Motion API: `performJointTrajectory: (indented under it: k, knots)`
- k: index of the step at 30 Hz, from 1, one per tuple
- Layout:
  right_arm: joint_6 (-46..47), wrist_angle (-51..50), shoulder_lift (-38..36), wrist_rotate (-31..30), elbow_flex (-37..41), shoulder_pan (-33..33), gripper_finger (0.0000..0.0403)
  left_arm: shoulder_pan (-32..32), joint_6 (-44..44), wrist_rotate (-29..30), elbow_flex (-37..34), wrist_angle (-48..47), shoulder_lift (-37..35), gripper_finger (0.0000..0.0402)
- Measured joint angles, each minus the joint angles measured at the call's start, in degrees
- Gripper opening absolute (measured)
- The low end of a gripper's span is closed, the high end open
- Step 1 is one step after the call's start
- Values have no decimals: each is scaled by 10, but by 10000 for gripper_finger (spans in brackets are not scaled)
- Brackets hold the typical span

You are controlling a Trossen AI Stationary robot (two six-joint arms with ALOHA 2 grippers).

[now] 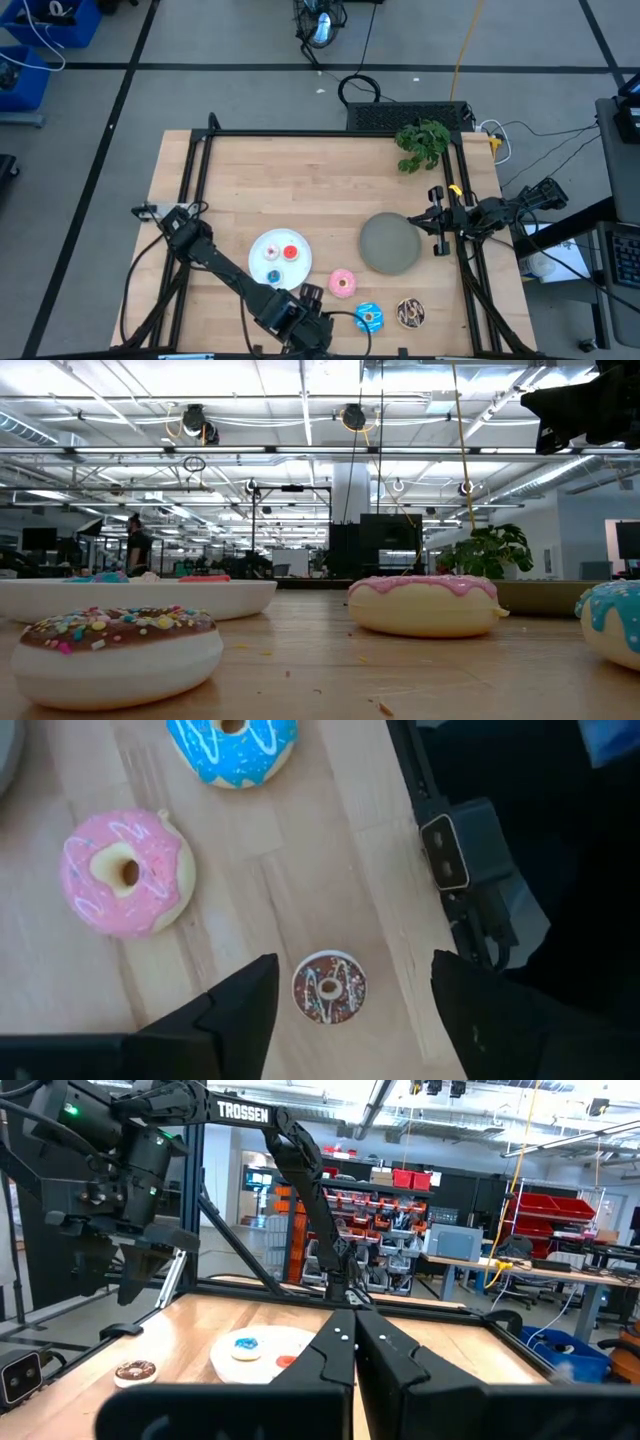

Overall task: Pick & Place donuts
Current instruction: Put the small brown donut on the white plate

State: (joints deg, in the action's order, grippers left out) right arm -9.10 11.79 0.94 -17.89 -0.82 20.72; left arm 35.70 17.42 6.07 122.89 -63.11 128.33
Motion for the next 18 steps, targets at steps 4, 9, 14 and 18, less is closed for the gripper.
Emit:
performJointTrajectory:
  k: [4,9,14,18]
  knots:
    - [0,0,0,0,0,0,0,0,9,-3,0,-1,0,266]
    - [0,0,0,0,0,0,0,1,-8,-1,0,-1,9,267]
    - [0,2,0,0,0,0,0,0,-8,-15,-2,-7,27,267]
    - [0,4,4,-1,0,0,0,-2,-7,-9,-7,-7,29,267]
